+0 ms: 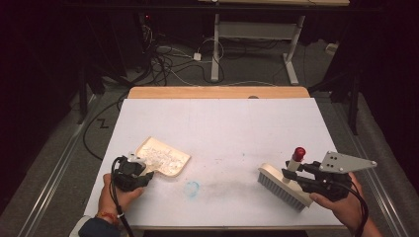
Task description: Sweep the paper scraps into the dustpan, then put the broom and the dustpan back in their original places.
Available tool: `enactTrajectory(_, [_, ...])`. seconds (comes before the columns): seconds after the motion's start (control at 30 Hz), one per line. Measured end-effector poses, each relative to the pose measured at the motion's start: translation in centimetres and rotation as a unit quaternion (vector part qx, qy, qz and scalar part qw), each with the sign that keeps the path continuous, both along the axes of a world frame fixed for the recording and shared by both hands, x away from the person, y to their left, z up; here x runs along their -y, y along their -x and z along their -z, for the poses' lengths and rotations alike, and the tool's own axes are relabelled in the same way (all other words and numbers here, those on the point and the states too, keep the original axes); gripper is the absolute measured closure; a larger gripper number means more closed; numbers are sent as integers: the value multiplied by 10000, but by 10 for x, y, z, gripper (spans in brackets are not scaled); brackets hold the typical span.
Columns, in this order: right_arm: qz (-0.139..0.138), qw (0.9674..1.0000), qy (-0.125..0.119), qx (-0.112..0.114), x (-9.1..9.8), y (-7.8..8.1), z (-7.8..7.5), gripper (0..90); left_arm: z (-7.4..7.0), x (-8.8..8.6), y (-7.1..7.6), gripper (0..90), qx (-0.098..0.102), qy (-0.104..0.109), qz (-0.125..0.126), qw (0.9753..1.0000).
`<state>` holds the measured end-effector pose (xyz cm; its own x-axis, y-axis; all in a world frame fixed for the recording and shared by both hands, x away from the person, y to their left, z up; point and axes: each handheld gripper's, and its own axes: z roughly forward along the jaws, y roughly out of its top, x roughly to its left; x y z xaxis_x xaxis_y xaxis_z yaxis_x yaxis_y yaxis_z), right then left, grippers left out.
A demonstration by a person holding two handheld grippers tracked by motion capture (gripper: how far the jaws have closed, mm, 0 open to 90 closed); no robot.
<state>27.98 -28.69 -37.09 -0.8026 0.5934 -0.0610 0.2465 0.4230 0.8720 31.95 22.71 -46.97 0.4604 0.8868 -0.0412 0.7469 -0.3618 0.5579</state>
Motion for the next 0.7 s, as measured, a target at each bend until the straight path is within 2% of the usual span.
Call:
enactTrajectory(0.13, [36,9999,96,-4,0,-2,1,703,2,1,0,633,0,39,-93,9999])
enactTrajectory(0.23, [73,9999,79,-13,1,-5,2,703,2,3,0,632,35,14,-183,9998])
enactTrajectory(0.37, [169,9998,108,-50,4,-10,0,696,3,6,0,620,13,208,-316,9993])
enactTrajectory(0.4, [205,9997,118,-59,6,-13,-1,691,3,7,0,593,-3,232,-333,9992])
enactTrajectory(0.47, [299,9994,161,-38,8,-18,-2,677,4,12,3,526,-30,203,-305,9993])
enactTrajectory(0.5, [373,9991,185,-48,8,-22,-3,671,3,14,4,524,-37,217,-273,9994])
enactTrajectory(0.6, [587,9980,230,-31,9,-35,-5,655,1,24,11,477,-73,338,-38,9994])
enactTrajectory(0.7, [746,9969,232,-60,9,-48,-6,641,-3,32,16,421,-7,226,118,9997])
